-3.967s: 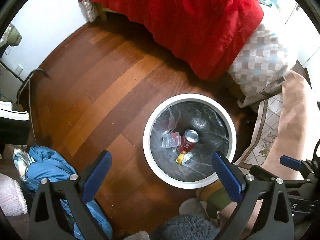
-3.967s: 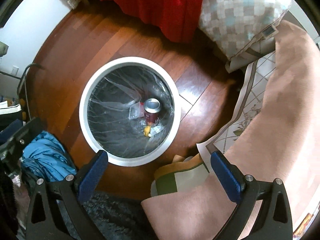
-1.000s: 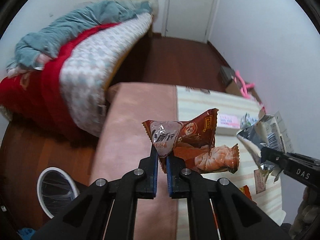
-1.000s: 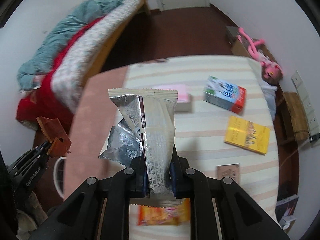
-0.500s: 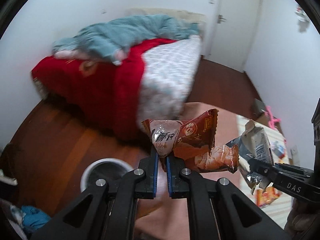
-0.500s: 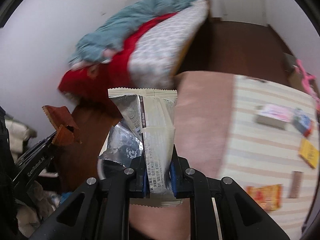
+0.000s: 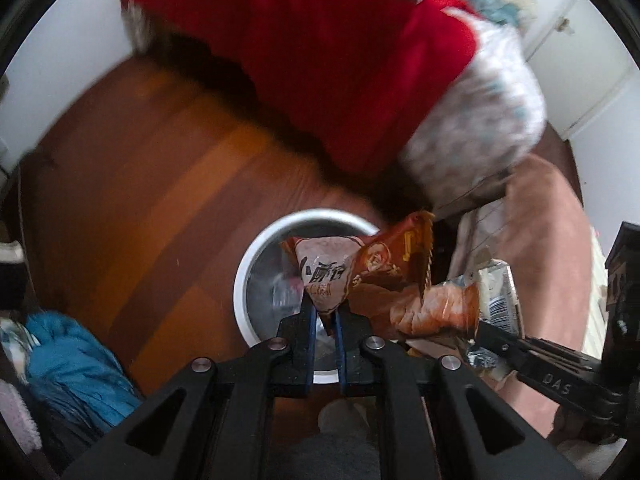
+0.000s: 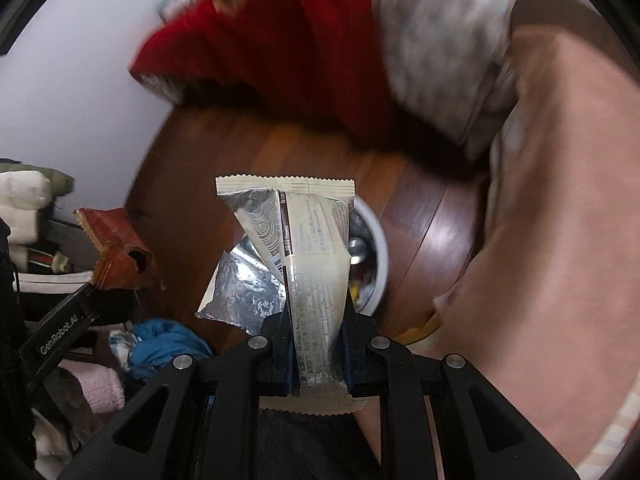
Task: Collect trash
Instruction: 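Carry the pastry wrapper and silver bag in both tools over the white bin, then open both tools to drop the wrapper and silver bag into the bin, then move both tools back over the table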
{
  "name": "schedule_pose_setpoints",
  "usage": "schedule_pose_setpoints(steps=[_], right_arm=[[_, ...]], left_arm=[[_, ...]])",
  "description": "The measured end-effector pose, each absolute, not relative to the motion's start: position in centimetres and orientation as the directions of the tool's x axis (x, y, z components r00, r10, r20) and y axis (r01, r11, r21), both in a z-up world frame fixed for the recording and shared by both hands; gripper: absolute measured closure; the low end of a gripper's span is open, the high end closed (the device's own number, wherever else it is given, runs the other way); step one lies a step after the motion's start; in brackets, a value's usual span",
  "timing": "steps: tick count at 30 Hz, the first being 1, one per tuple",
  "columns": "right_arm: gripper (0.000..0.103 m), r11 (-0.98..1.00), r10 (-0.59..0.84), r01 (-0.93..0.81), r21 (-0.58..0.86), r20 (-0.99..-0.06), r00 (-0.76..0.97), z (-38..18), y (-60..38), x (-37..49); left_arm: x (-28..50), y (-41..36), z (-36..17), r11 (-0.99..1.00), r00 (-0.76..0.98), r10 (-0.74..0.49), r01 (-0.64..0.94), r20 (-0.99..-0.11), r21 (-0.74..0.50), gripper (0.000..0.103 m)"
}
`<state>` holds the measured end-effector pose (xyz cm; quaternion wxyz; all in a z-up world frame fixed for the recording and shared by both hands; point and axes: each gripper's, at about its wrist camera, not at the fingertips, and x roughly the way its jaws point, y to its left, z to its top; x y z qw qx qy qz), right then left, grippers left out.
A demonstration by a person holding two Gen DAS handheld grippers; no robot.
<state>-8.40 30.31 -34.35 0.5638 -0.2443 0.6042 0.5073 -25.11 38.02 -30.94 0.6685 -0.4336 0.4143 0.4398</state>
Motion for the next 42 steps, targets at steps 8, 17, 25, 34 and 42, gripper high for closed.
schedule_pose_setpoints(steps=[8,17,25,34,42], right_arm=[[0.084,0.406,0.101,-0.872,0.272,-0.962,-0.253,-42.8,34.2,-9.4],[0.045,0.394,0.033,-0.874,0.285,-0.955,-0.296,-45.9,35.3,-8.6],[0.003,0.331,0.039,-0.904,0.272,-0.961,-0.275,-44.5,34.7,-8.5],[0.000,0.229,0.058,-0.968,0.108,-0.994,-0.097,-40.8,33.1,-9.7],[0.000,0.230,0.126,-0.967,0.106,-0.989,-0.078,-37.3,32.0,-9.6]], left_arm=[[-25.7,41.6,-38.0,0.169,0.239,0.085,-0.960,-0.967,-0.222,0.063],[-26.9,41.8,-39.3,0.109,0.207,0.078,-0.974,-0.975,-0.198,0.004],[-28.4,40.1,-37.6,0.118,0.147,0.143,-0.984,-0.979,-0.130,0.004],[-28.0,37.3,-35.0,0.157,0.111,0.223,-0.985,-0.968,-0.077,0.004],[-27.7,35.4,-32.4,0.178,0.110,0.264,-0.982,-0.958,-0.064,0.004]])
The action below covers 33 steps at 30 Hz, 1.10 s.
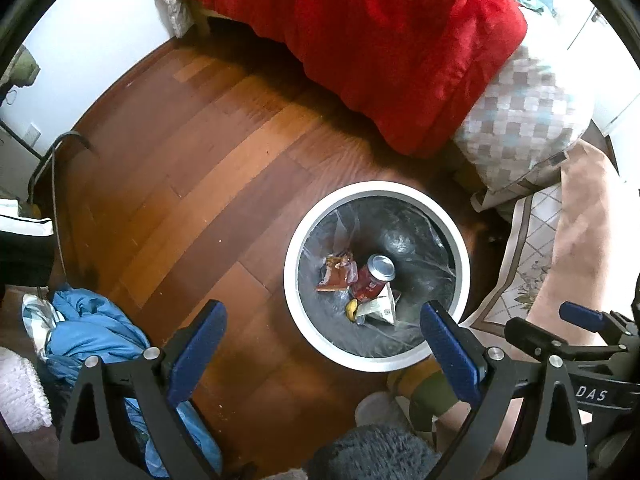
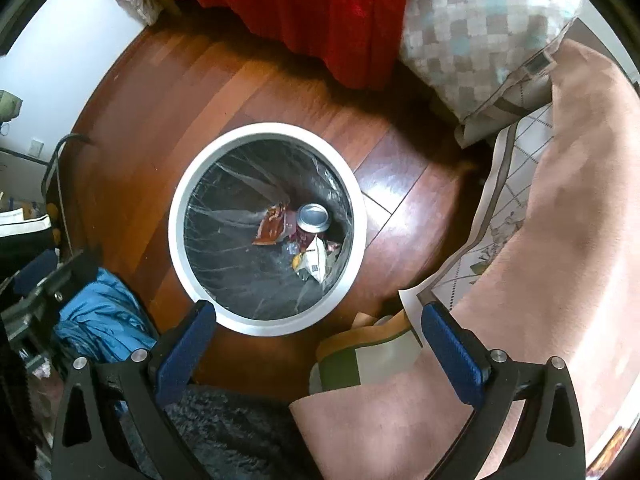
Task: Collect trash
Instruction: 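Move both tools back over the table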
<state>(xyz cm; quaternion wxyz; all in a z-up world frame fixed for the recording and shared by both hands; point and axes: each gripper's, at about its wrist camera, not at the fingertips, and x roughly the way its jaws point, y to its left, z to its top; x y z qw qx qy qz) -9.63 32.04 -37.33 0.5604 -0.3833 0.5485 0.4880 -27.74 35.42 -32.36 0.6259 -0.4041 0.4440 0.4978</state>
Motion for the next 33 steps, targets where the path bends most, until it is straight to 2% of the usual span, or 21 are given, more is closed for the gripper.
schedule_pose_setpoints(steps=[9,14,22,25,27,33], right_arm=[[0.000,0.230,0.258,-0.962,0.147,-0.962,-0.085,-30.7,29.8,-9.8],[0.000,0.249,0.360,-0.941,0.228,-0.924,-0.129,-25.6,27.0,-8.6],[0.000,0.315,0.508,-0.893,0.322,-0.852,-0.128,-17.7,18.8,-2.7],[0.000,0.370,0.517,-0.882,0.293,-0.853,-0.066,-16.1,14.6,1.3],[0.000,0.431,0.499,-0.865,0.257,-0.867,-0.009,-15.8,11.4,4.6],[0.000,0.664,0.374,-0.727,0.177,-0.920,0.118,-18.0,-0.4,17.1]], left_arm=[[-27.4,33.0,-26.9,0.203,0.133,0.344,-0.977,-0.929,-0.064,0.004],[-26.5,30.9,-22.6,0.224,0.140,0.405,-0.973,-0.904,-0.050,0.004],[-19.7,26.2,-16.5,0.351,0.238,0.491,-0.935,-0.838,-0.060,0.004],[-14.4,23.9,-16.7,0.424,0.287,0.467,-0.903,-0.836,-0.073,0.004],[-10.2,22.1,-17.6,0.482,0.334,0.410,-0.869,-0.849,-0.110,0.004],[2.3,15.7,-21.6,0.638,0.391,0.264,-0.756,-0.882,-0.145,0.004]])
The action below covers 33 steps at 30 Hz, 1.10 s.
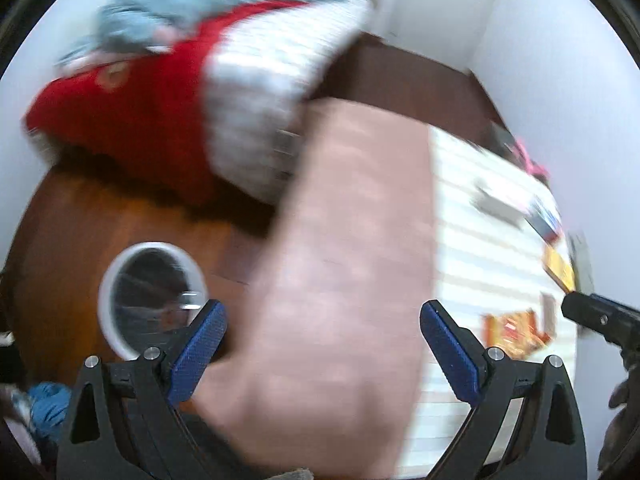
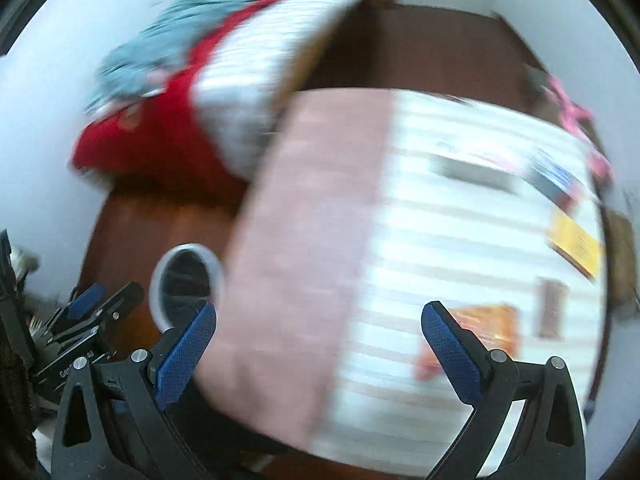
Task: Collect trash
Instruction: 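Move both tools back over the table, then grasp the orange fries snack bag with the left tool while the right tool grasps the yellow HAOHAO box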
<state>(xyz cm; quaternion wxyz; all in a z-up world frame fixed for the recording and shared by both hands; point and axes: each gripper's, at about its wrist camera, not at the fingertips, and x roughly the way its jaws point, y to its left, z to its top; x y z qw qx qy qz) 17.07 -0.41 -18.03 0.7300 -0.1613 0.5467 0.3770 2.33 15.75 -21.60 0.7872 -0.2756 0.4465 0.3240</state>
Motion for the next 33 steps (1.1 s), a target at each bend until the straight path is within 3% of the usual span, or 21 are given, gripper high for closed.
schedule_pose_setpoints(steps=[6,14,23,26,28,33], right_arm=[[0.000,0.735,0.193,-0.677,0.029,-0.967,0.168,-21.6,-8.0,28.3],[0.000,0.630,0.025,-0.763,-0.144,-0.978,0.206,-26.9,-8.2,40.5],[0.000,0.471,0.020,-0.879,-0.071,-0.996,0.091,-32.2,-5.6,45.4],[0.011,0.527,0.073,-0.849,-0.042,-0.993,0.094,-31.9,-6.3,45.8],[0.025,0.562,0.090,-0.826,-0.035,-0.991,0.103,-31.6,-6.8,45.7],[0.030,0.721,0.070,-0.692,0.003,-0.995,0.070,-31.6,-10.4,42.5]], left_arm=[[13.7,8.6,-24.8,0.748,0.356,0.203,-0.658,-0.912,-0.090,0.004],[25.3,6.6,-28.0,0.784,0.263,0.287,-0.617,-0.921,0.068,0.004],[29.1,8.6,-30.4,0.806,0.201,0.313,-0.574,-0.928,0.148,0.004],[28.3,8.9,-29.8,0.813,0.222,0.309,-0.567,-0.925,0.135,0.004],[27.9,8.8,-29.3,0.823,0.241,0.309,-0.553,-0.920,0.131,0.004],[24.7,7.1,-27.1,0.891,0.324,0.302,-0.429,-0.897,0.146,0.004]])
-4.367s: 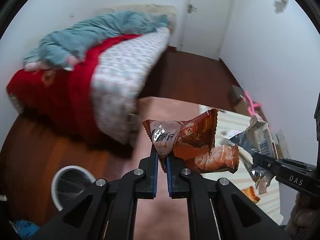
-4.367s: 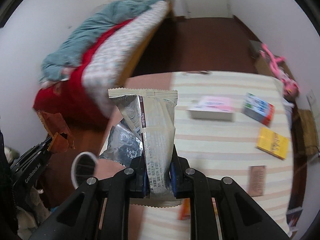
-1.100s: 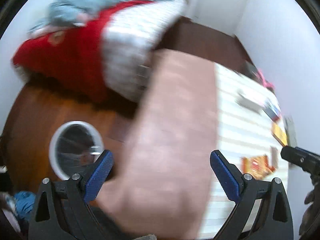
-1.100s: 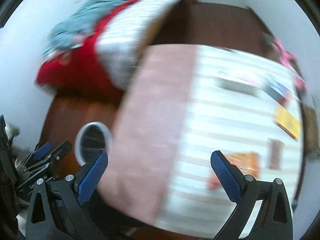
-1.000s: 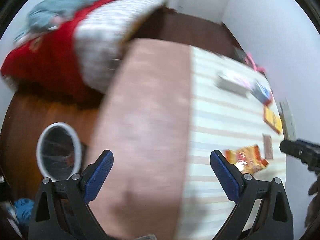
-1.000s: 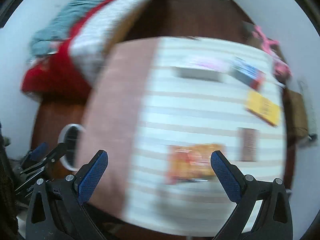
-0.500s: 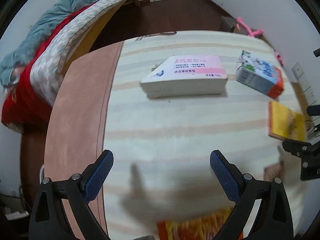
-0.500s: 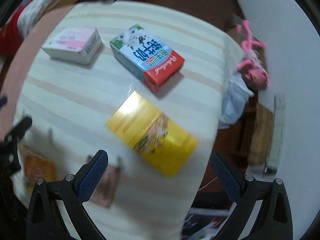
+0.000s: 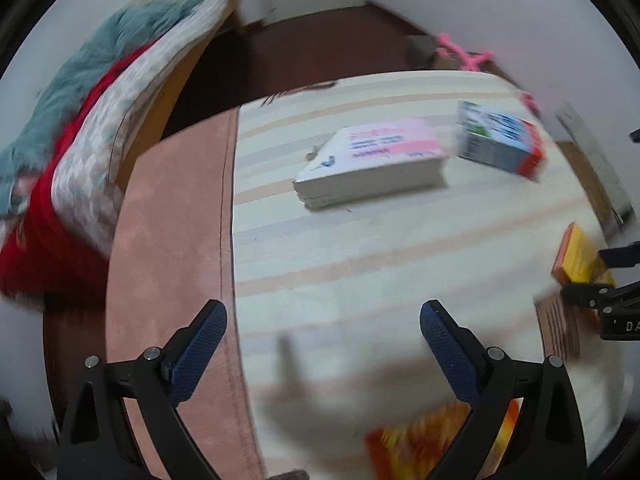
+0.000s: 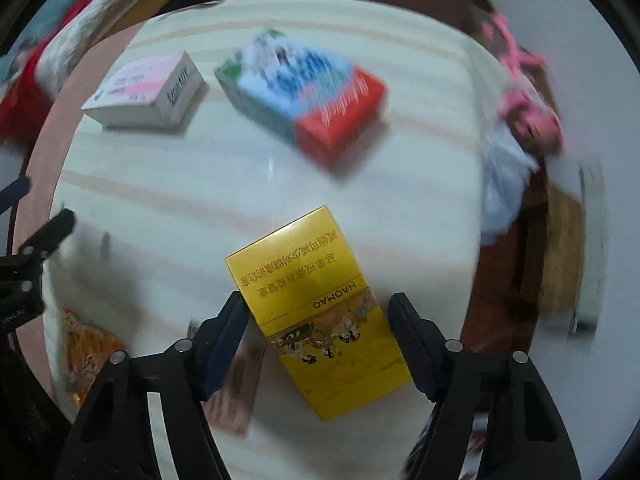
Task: Collect trash
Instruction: 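Grasp the orange fries snack bag with the left tool while the right tool grasps the yellow HAOHAO box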
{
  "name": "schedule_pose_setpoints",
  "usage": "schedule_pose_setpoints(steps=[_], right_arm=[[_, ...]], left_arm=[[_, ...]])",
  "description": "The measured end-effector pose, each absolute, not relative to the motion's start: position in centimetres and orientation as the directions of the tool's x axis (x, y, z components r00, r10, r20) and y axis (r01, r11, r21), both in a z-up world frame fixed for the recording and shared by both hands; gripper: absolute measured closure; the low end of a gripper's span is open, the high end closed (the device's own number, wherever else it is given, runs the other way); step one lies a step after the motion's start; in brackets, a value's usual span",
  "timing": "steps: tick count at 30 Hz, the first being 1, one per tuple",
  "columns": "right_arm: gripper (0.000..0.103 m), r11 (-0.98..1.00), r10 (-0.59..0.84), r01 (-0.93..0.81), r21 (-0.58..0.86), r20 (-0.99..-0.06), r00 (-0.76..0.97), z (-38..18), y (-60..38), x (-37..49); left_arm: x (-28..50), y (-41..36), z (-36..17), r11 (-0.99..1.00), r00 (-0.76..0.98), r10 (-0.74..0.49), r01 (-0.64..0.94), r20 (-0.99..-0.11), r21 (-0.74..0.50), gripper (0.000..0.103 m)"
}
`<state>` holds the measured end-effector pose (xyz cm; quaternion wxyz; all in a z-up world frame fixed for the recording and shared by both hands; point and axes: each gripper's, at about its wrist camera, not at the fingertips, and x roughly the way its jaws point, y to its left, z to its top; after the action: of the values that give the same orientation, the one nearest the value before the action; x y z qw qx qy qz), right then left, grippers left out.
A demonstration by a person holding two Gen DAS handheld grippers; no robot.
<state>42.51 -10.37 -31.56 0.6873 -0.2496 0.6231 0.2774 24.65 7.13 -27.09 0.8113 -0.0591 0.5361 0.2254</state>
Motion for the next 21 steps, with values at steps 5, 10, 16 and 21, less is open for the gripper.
schedule_pose_setpoints(steps=[5,10,16,21], right_arm=[[0.031,0.830,0.116,-0.554,0.072,-0.992,0.046,-31.7,-15.8,36.8],[0.020,0.856,0.124,-0.507,0.096,-0.992,0.022,-32.3,-18.3,34.0],[0.017,0.833,0.113,-0.550,0.058,-0.991,0.066,-32.6,-17.9,32.7],[0.018,0.822,0.091,-0.569,0.009,-0.989,0.116,-32.6,-17.6,32.2]], left_arm=[[21.1,3.9,-25.8,0.976,0.386,0.186,-0.182,-0.903,0.123,0.004],[20.0,-0.4,-27.0,0.985,0.358,0.087,0.107,-0.929,0.134,0.004],[22.3,-2.5,-30.6,0.981,0.266,-0.018,0.192,-0.964,0.035,0.005],[23.5,-2.9,-31.8,0.988,0.270,-0.054,0.157,-0.961,-0.011,0.023]])
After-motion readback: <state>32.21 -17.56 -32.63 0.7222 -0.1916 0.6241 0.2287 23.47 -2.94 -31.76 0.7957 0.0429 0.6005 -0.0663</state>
